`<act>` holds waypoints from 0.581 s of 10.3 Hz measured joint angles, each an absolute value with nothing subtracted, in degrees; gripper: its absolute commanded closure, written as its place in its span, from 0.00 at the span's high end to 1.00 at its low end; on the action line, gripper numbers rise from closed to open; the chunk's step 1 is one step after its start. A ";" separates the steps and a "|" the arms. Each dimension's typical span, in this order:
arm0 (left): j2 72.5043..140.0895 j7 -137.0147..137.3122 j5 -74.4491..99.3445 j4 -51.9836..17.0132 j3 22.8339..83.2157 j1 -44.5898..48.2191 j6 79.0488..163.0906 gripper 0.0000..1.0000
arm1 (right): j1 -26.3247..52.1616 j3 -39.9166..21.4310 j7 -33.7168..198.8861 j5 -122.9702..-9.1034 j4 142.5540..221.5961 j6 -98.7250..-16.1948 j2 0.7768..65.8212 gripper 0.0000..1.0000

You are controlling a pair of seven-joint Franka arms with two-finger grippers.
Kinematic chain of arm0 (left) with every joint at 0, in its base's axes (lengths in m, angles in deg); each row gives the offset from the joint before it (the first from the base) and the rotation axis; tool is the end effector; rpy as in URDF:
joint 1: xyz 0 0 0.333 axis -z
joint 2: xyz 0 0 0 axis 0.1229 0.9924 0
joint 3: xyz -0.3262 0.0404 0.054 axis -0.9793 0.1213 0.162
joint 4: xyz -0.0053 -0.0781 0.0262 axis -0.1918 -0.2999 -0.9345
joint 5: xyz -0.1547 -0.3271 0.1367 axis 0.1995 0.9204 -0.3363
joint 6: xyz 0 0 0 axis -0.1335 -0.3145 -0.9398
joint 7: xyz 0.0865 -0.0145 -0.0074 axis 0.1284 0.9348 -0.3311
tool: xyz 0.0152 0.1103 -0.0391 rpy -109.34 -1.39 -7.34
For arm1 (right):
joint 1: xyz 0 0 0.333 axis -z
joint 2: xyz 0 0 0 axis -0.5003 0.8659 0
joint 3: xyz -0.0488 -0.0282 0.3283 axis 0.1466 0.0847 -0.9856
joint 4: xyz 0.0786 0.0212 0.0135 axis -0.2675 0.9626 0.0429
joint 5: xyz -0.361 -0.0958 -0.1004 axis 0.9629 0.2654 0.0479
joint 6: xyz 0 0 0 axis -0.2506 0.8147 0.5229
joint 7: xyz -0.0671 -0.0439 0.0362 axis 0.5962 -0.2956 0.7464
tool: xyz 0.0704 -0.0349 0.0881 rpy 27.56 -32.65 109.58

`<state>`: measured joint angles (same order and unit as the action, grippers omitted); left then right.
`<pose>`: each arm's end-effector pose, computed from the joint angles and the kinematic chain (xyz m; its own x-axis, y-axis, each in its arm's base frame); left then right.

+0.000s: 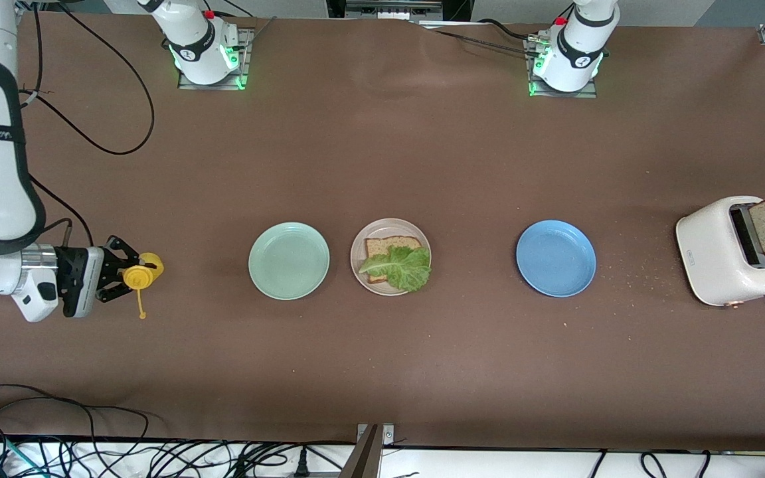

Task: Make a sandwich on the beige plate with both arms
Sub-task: 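Carry the mustard bottle back and set it upright with the right gripper, then open the right gripper while the left gripper grasps the toaster bread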

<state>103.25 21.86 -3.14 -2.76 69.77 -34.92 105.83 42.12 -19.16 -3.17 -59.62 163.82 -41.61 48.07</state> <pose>0.5901 0.3078 0.4490 0.9779 0.1687 -0.1232 0.1611 -0.9845 -0.0696 0.6930 -0.0512 0.3086 0.3542 0.7958 0.4911 0.9177 -0.1946 -0.3465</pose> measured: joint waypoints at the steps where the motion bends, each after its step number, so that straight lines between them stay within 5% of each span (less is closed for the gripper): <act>1: 103.59 23.05 -3.14 -4.32 69.69 -36.29 108.40 1.00 | 43.73 -19.16 -8.66 -62.35 166.07 -41.86 48.58 0.00; 5: 102.95 24.14 -3.14 -12.30 68.95 -37.25 116.53 0.99 | 49.11 -19.16 -28.41 -65.46 172.14 -42.07 49.34 0.00; 6: 102.52 24.01 -3.14 -13.08 68.76 -37.20 116.63 0.86 | 49.47 -19.19 -31.51 -65.82 172.85 -42.37 49.40 0.00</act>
